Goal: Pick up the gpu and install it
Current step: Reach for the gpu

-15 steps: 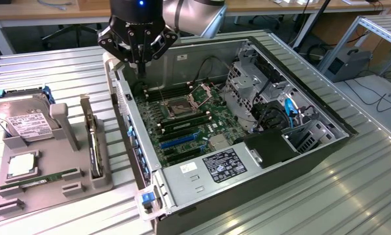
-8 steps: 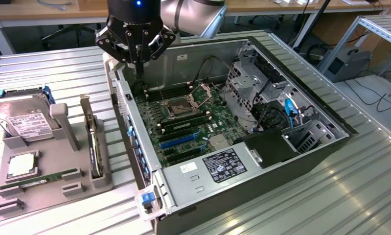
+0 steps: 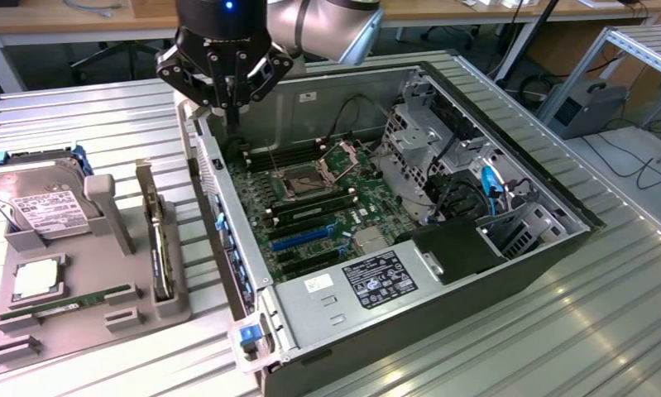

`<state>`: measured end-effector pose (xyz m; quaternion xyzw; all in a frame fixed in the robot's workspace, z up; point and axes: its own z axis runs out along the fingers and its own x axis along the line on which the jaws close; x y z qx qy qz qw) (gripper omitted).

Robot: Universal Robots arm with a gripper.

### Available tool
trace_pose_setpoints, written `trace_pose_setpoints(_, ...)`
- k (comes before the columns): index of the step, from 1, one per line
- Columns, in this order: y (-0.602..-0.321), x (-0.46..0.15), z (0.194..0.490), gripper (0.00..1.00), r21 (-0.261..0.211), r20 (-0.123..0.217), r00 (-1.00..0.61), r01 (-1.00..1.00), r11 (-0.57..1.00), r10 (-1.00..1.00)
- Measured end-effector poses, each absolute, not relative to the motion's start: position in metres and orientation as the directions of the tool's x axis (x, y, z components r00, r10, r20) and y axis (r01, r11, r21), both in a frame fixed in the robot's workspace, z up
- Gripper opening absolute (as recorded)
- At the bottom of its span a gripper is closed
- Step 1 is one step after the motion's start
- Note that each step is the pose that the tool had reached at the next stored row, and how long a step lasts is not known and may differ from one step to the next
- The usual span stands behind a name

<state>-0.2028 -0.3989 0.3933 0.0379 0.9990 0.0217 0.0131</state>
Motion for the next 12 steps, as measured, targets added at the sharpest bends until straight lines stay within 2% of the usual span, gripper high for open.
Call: trace_pose_setpoints(12, -0.3989, -0.2089, 0.3933, 0.11, 0.044, -0.024, -0.997, 0.075, 0.996, 0.076)
